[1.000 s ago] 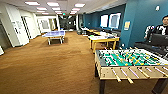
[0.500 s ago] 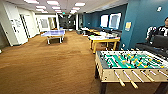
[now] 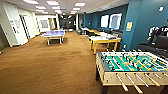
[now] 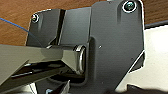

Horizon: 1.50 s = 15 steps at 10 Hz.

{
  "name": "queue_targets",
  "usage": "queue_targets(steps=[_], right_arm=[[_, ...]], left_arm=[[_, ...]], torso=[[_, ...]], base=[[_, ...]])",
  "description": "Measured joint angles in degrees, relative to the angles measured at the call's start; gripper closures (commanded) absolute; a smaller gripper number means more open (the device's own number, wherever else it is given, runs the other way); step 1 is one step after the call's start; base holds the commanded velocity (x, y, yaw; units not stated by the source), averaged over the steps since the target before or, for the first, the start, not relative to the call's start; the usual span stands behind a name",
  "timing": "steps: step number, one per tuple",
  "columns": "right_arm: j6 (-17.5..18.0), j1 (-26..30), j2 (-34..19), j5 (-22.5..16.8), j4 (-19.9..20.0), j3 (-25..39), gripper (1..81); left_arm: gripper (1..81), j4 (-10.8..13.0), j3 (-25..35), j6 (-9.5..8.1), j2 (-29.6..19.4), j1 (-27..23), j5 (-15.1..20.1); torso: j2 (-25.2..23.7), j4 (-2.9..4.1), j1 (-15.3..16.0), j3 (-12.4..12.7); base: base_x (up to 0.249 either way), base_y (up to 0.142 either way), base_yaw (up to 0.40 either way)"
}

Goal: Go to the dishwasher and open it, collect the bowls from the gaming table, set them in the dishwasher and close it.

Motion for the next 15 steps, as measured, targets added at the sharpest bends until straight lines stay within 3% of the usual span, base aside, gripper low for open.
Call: queue_targets(steps=[8,15], right_arm=[[0.0,-0.2,0.4,0.0,0.0,-0.2,1.0],[0.0,-0.2,0.2,0.1,0.0,-0.2,1.0]], left_arm=[[1.0,0.0,-0.2,0.00,-0.4,0.0,0.1],[1.0,0.0,-0.2,0.00,-0.2,0.1,0.1]], torso=[[0.0,0.00,0.0,0.0],[0.0,0.00,0.0,0.0]], base=[[0.117,0.072,0.000],[0.142,0.000,0.000]])
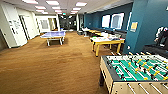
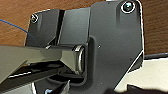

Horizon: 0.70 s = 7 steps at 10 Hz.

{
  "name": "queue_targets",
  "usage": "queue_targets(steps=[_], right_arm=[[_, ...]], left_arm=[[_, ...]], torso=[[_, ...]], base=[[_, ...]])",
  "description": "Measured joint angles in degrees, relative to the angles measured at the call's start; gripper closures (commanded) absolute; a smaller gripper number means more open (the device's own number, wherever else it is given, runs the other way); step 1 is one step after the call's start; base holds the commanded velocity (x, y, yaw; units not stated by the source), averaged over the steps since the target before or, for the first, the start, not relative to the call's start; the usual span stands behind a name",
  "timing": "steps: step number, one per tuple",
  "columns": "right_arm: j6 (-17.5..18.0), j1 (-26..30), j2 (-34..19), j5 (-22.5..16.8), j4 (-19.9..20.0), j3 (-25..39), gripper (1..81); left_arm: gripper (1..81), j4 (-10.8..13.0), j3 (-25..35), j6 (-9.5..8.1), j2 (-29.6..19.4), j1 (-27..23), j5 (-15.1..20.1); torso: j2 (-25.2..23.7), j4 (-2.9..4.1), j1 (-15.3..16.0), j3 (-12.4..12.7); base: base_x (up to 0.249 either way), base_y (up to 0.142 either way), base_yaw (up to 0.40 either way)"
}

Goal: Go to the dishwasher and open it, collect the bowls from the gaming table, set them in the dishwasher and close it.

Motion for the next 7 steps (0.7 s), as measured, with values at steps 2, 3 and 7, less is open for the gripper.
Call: queue_targets(steps=[2,3,7], right_arm=[[0.0,0.0,0.0,0.1,0.0,0.0,1.0],[0.0,0.0,0.1,0.0,0.0,0.0,1.0],[0.0,0.0,0.1,0.1,0.0,0.0,1.0]], left_arm=[[1.0,0.0,0.0,0.00,0.0,-0.1,-0.1],[1.0,0.0,0.0,0.00,0.0,0.0,0.0],[1.0,0.0,0.0,0.00,-0.1,-0.1,-0.1]], torso=[[0.0,0.00,0.0,0.0],[0.0,0.00,0.0,0.0],[0.0,0.00,0.0,0.0]], base=[[0.146,0.000,0.000],[0.146,0.000,0.000],[0.155,0.000,0.000]])
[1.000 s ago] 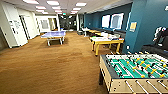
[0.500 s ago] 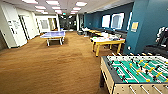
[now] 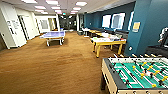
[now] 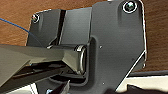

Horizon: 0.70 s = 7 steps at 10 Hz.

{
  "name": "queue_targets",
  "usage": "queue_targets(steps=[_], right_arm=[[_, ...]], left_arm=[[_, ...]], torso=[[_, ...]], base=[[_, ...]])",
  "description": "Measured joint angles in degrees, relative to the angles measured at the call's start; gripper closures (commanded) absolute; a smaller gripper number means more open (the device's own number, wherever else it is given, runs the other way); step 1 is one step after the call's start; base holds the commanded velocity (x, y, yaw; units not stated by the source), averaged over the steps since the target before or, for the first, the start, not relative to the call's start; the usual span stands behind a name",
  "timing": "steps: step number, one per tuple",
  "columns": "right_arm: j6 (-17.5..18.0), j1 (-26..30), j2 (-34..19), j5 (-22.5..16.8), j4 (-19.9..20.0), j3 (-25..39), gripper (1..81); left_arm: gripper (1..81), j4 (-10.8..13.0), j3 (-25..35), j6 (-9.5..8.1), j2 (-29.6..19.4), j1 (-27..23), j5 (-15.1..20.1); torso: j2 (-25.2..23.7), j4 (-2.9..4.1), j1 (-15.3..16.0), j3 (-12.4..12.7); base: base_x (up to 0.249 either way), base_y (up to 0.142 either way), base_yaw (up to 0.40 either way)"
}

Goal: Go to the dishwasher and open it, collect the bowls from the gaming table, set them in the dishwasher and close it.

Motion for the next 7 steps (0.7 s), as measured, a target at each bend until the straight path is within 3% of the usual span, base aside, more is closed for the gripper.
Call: queue_targets(steps=[7], right_arm=[[0.0,-0.1,0.0,-0.1,0.0,0.0,1.0]], left_arm=[[1.0,0.0,0.0,0.00,0.1,0.0,0.2]], torso=[[0.0,0.00,0.1,0.0]], base=[[0.159,0.000,0.000]])
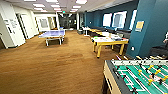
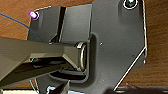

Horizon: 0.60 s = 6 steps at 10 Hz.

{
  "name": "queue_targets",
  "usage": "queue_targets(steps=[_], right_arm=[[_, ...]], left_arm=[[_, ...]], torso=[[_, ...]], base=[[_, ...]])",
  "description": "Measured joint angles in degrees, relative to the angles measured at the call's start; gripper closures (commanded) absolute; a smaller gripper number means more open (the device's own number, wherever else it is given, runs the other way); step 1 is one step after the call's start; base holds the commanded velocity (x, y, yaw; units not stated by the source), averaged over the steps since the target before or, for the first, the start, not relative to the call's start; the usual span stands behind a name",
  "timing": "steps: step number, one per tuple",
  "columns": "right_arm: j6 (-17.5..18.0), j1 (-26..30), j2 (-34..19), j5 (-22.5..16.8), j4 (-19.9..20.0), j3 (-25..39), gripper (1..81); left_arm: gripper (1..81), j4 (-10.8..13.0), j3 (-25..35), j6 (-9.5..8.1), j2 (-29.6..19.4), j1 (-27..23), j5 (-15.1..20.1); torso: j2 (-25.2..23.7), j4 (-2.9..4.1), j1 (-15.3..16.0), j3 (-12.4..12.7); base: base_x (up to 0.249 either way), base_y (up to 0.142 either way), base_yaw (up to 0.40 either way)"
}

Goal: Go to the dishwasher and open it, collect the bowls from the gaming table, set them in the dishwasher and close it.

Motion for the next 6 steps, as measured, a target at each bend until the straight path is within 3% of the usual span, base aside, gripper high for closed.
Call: queue_targets(steps=[6], right_arm=[[0.0,0.2,0.4,0.2,-0.2,0.0,1.0]], left_arm=[[1.0,0.0,0.0,-0.02,-0.3,0.0,-0.2]], torso=[[-0.1,0.00,-0.1,0.0]], base=[[0.159,0.073,0.000]])
